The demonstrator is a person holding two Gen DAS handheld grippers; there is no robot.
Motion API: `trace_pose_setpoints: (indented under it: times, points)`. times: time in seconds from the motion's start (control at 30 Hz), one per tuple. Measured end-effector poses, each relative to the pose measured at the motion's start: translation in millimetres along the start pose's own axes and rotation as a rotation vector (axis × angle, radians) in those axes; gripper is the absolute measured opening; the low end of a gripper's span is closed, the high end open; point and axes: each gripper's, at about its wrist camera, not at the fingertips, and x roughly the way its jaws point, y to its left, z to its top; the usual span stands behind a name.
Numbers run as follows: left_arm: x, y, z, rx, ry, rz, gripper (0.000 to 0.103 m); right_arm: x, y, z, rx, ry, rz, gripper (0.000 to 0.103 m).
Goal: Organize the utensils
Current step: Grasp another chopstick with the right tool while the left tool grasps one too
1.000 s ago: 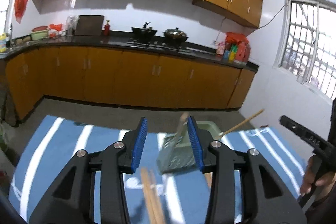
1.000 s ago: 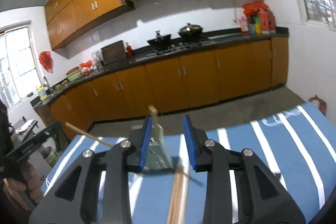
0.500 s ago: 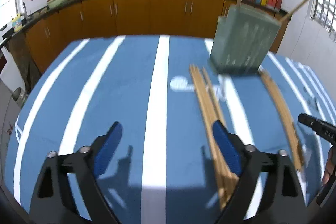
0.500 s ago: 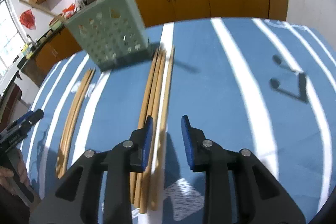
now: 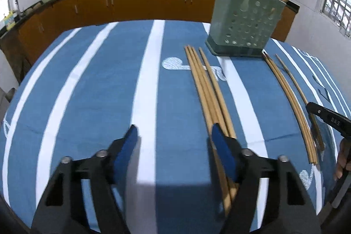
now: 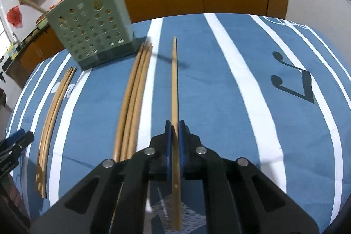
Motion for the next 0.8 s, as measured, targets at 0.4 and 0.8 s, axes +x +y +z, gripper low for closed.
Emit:
trace_pose_setpoints:
  times: [0.4,0.8]
  points:
    - [9,-25,-7,0.072,0.042,-0.004,0.029,0,2,-2,-0.022,-0.006,-0.014,0.008]
    - [26,-10,14,0.040,0.031,0.080,0.008,1,3,-2,-0.048,-0.022,-0.036,0.008]
